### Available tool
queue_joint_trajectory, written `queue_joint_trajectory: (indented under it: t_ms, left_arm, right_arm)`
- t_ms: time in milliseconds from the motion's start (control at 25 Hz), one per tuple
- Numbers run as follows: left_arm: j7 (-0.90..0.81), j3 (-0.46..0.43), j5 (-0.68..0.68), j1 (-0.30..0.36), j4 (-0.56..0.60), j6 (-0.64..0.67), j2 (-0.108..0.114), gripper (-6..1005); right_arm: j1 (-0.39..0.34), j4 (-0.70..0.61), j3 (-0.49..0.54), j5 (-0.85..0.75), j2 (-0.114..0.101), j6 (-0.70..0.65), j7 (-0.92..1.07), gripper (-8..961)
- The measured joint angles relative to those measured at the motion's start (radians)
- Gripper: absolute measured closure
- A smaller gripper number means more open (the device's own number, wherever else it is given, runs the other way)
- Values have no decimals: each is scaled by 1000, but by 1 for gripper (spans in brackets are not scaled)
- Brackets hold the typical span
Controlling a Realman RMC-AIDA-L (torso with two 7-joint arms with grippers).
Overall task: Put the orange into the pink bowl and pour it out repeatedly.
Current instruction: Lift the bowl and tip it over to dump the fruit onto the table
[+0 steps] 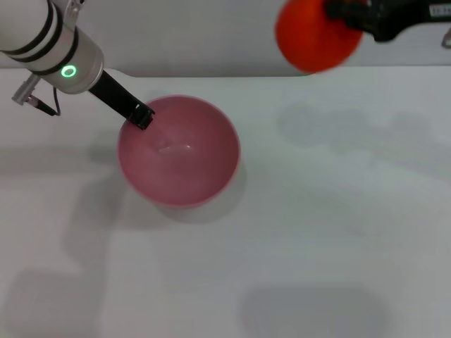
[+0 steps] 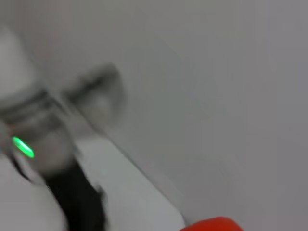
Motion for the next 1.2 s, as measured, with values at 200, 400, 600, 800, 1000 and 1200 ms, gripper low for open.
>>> queue_joint_trajectory:
  t_ms: [200,400,600,800,1000,1200]
  left_arm:
    - [-2,21,-29,-6,-2,-1,-3,952]
    - [-2,26,-51,-7,-2,-2,-3,952]
    - [-2,34,-72,-6,-2,-2,-3,952]
    - [-2,38,-78,-5,-1,-2,-3,952]
    - [1,39,-79,0,3,3,-2,952]
    - [3,42,-79,2,4,5,-2,952]
  right_arm:
    - [-6,-3,-20,183,2,-37,-68,797]
    - [2,88,-97,217,1,-48,-150,788]
    - [15,216,-152,252,-4,-31,-214,779]
    - [14,261,-186,251,-5,5,-226,770]
    - [14,292,-194,255,-6,34,-227,761]
    - [10,294,-205,256,-5,58,-227,752]
